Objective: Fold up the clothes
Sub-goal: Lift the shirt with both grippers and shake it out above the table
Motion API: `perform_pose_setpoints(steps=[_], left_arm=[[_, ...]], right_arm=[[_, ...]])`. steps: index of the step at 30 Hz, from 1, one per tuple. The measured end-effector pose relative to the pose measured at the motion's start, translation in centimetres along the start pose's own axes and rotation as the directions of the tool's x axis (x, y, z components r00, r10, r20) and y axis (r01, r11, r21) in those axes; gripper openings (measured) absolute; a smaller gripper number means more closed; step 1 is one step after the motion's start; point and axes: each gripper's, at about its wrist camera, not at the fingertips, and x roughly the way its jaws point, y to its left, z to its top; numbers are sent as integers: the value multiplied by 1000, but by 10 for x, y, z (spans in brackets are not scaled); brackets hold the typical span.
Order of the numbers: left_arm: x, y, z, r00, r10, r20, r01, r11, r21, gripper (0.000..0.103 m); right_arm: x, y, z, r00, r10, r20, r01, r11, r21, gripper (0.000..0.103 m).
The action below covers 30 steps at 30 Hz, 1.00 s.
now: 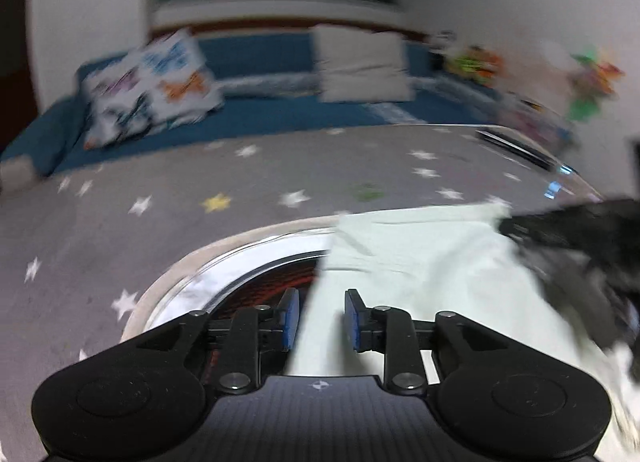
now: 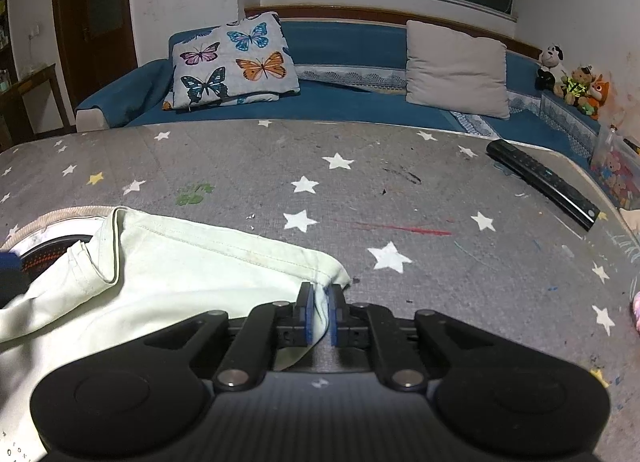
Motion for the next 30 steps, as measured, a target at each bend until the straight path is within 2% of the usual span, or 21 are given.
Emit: perform_pose_setpoints(steps=[2, 5, 6, 7, 9, 13, 15, 20, 23, 25, 27, 28, 29, 30], left_arm=[[10, 4, 1, 999, -18, -37, 17, 1000, -17, 30], [16, 5, -1, 998, -34, -46, 33, 999, -21, 28], [16, 4, -1, 998, -39, -38, 39, 999, -18, 23], [15, 3, -1, 999, -45, -31, 44, 999, -15, 15], [13, -1, -2, 999, -31, -7, 32, 999, 11, 7], [6, -1, -1, 999, 23, 45, -24, 999, 32, 1], [3, 1, 2, 997, 38, 65, -40, 999, 34, 1], [9, -4, 7, 999, -24, 23, 23, 999, 43, 5], [18, -9, 8, 999, -38, 7, 37, 998, 46, 16], [24, -10, 8, 999, -46, 0, 46, 998, 37, 33], [28, -11, 8, 999, -48, 2, 48, 998, 33, 32], [29, -12, 8, 999, -49, 6, 49, 998, 34, 29], [30, -12, 8, 999, -51, 10, 50, 998, 36, 24], [30, -13, 8, 999, -50, 16, 49, 998, 38, 14]], right_arm=[[0, 0, 0, 1000, 2, 1, -2, 1000, 0, 7], [1, -1, 0, 1000, 4, 1, -4, 1000, -2, 7], [1, -1, 0, 1000, 5, 1, -5, 1000, -3, 7], [1, -1, 0, 1000, 6, 1, -6, 1000, -4, 7], [1, -2, 0, 1000, 6, 3, -6, 1000, -4, 7], [1, -1, 0, 1000, 3, 6, -3, 1000, -3, 7], [1, -1, 0, 1000, 3, 7, -3, 1000, 1, 7], [1, 0, 1, 1000, 0, 6, 0, 1000, 0, 7], [2, -1, 1, 1000, 0, 7, 0, 1000, 1, 7], [2, -1, 1, 1000, 2, 7, -2, 1000, 3, 7], [2, -1, 0, 1000, 3, 8, -3, 1000, 3, 7], [2, -1, 0, 1000, 3, 8, -3, 1000, 3, 7], [2, -1, 0, 1000, 4, 9, -4, 1000, 4, 7], [2, -2, -1, 1000, 4, 9, -4, 1000, 4, 7]])
